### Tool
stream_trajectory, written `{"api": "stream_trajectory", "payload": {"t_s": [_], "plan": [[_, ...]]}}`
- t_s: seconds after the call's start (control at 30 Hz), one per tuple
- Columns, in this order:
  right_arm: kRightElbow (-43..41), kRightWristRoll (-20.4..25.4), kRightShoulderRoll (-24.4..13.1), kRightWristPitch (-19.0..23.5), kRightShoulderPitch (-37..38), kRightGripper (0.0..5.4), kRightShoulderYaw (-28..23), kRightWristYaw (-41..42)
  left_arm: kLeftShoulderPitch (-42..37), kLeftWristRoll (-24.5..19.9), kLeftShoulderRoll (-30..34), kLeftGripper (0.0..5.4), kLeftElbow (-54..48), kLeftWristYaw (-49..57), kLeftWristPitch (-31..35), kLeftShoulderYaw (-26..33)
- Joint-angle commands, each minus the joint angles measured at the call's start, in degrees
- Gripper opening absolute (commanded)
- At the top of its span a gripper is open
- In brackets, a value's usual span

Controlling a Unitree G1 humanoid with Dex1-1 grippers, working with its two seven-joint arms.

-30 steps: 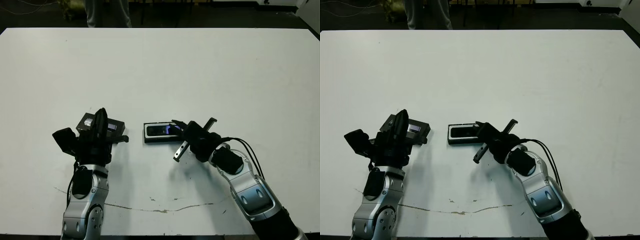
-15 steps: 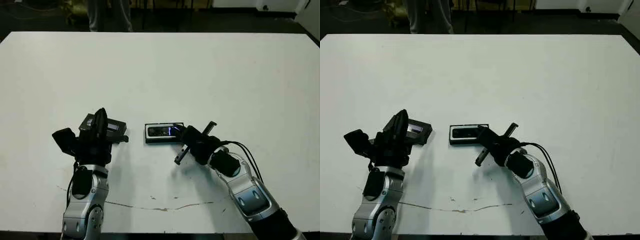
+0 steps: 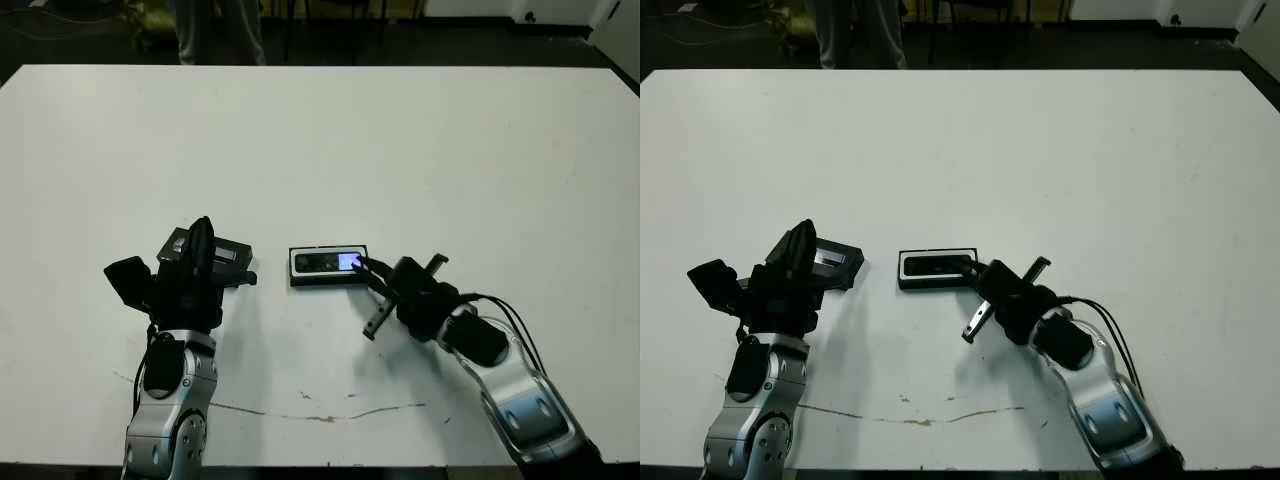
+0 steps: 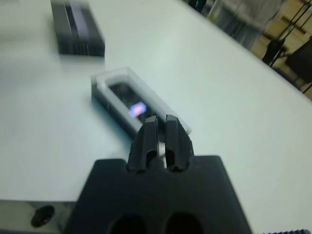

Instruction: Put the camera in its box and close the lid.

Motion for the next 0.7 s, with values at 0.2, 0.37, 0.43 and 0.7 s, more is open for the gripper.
{"api": "stream_trajectory", "payload": {"t_s": [0.2, 0.37, 0.43, 0.7], "plan": [[-7.3, 10.6, 3.3, -0.1, 0.9, 0.02, -10.6, -4.3, 1.2, 0.4, -0.4, 0.0, 0.7, 0.2, 0.4, 0.1], [-1.7, 11.1, 5.4, -2.5, 1.4, 0.02, -14.1, -8.6, 1.2, 0.1, -0.5, 0.0, 0.5, 0.3, 0.7, 0.3], [0.1, 11.6, 6.5, -2.0, 1.7, 0.02, -15.1, -10.6, 1.3, 0.1, -0.7, 0.0, 0.4, 0.5, 0.9, 0.2], [4.3, 11.3, 13.5, -6.8, 8.0, 0.02, -16.9, -19.1, 1.4, -0.1, -0.1, 0.0, 0.2, -0.3, 0.4, 0.6]]}}
